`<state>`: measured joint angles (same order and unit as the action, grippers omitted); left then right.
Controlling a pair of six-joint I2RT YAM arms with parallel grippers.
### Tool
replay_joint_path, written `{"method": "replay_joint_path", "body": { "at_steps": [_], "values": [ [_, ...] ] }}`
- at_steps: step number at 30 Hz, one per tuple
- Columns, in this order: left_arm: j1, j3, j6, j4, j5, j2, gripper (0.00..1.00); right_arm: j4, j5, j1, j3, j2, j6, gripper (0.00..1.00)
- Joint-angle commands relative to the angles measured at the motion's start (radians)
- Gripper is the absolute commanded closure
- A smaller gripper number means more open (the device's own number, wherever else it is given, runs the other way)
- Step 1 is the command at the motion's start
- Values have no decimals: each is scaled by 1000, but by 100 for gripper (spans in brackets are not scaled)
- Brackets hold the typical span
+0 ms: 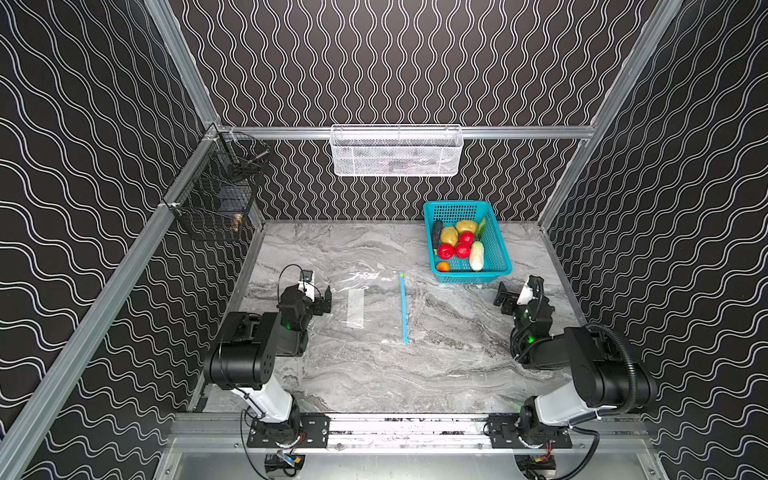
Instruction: Place the food in the zip-top bag and seal the zipper
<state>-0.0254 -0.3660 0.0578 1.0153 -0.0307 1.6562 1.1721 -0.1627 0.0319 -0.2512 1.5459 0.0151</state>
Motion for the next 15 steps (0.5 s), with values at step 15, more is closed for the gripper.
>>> {"method": "replay_joint_path", "body": {
  "at_steps": [15],
  "values": [
    [-13, -5, 17, -1, 26, -3, 1, 24, 5, 0, -9, -1, 8, 1]
  ]
}}
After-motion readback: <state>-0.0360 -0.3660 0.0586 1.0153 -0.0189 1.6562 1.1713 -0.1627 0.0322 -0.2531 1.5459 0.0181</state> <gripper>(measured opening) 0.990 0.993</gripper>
